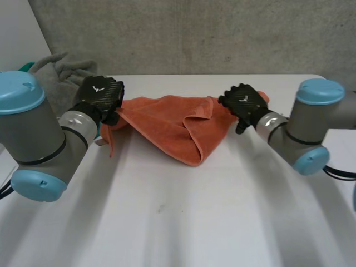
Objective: Fold the laundry.
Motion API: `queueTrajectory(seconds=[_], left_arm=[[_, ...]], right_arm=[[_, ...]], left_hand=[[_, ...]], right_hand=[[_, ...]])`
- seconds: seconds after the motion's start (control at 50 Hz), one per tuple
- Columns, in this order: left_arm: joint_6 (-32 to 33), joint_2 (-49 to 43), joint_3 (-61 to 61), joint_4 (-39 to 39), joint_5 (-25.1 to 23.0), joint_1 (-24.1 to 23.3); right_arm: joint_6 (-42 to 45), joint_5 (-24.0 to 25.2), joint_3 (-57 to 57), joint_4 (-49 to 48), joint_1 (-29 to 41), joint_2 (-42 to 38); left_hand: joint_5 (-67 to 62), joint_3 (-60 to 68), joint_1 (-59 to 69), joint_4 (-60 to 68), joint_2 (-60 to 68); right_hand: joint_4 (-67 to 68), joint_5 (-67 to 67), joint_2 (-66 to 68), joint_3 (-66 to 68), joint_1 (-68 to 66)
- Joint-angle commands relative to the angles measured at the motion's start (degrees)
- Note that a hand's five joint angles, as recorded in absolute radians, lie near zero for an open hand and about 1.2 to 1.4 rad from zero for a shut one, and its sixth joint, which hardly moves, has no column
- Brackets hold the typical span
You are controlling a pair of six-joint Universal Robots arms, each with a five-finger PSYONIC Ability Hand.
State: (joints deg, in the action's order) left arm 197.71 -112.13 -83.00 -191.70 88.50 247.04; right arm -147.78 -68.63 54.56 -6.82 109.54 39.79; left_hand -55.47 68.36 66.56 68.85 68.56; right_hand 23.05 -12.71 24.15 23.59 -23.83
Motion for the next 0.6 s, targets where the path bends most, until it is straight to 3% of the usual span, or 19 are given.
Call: queueTrajectory(seconds=[0.02, 0.26, 0.38, 0.46, 0.56, 0.6], left_arm=[[0.0, 0.9, -1.7, -0.1, -0.1, -0.2], [0.0, 4.3, -5.5, -0.1, -1.9, -0.4], [-0.1, 6.9, -8.1, -0.1, -4.3, -0.4], [-0.1, 8.7, -9.2, -0.2, -4.7, -0.2], [0.0, 9.7, -9.7, -0.2, -4.7, -0.1], [0.0, 9.7, -9.7, -0.4, -4.8, 0.1]], right_arm=[[0.6, -1.2, -10.8, 0.4, 5.3, -7.4], [0.6, -1.5, -30.5, 4.8, 9.3, -23.0], [0.6, -1.4, -34.3, 5.1, 9.3, -24.6], [0.6, -0.5, -35.0, 5.1, 9.3, -25.0], [0.6, 0.8, -35.3, 5.1, 9.3, -25.1], [0.6, 0.3, -35.6, 5.1, 9.3, -25.1]], left_hand=[[-14.5, 11.6, 13.4, 11.2, 11.4], [-14.5, 11.6, 13.4, 11.2, 11.4], [-14.5, 11.6, 13.4, 11.2, 11.4], [-14.5, 11.6, 13.4, 11.2, 11.4], [-14.5, 11.6, 13.4, 11.2, 11.4], [-14.5, 11.6, 13.4, 11.2, 11.4]], right_hand=[[4.4, -4.7, 3.3, 3.8, -3.6], [7.4, -7.7, 6.3, 6.8, -6.6], [13.6, -13.9, 12.5, 13.1, -12.8], [24.0, -24.4, 22.9, 23.5, -23.2], [52.7, -53.1, 51.6, 52.2, -52.0], [57.0, -57.3, 55.8, 56.4, -56.2]])
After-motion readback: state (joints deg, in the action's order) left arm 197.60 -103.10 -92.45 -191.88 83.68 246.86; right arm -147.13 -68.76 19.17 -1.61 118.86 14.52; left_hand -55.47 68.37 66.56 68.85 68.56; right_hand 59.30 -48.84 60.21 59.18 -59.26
